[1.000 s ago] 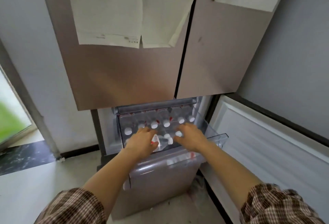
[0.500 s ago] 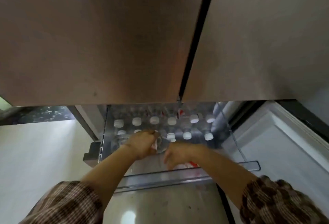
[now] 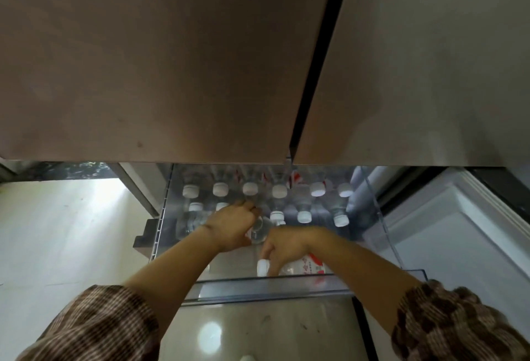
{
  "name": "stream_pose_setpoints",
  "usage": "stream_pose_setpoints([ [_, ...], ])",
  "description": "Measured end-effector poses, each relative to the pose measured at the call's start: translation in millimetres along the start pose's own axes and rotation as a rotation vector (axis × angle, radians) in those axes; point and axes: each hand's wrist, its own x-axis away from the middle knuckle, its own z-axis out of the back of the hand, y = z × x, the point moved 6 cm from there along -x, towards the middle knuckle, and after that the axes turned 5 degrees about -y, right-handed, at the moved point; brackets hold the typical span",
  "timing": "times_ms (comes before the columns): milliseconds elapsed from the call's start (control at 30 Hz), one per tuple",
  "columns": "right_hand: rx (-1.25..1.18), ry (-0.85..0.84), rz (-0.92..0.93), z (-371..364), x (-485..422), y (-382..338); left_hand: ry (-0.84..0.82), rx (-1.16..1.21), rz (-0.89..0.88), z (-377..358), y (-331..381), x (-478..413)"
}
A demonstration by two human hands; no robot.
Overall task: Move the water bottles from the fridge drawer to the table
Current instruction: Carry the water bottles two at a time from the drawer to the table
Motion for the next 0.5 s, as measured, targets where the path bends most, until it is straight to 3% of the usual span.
stream_pose_setpoints([
  [267, -0.252, 0.204, 0.051, 41, 86, 6, 0.104, 0.092, 0.053, 38, -2, 30],
  [500, -0.456, 0.517, 0.14, 55, 134, 11, 0.258, 0.21, 0.044, 64, -5, 73],
])
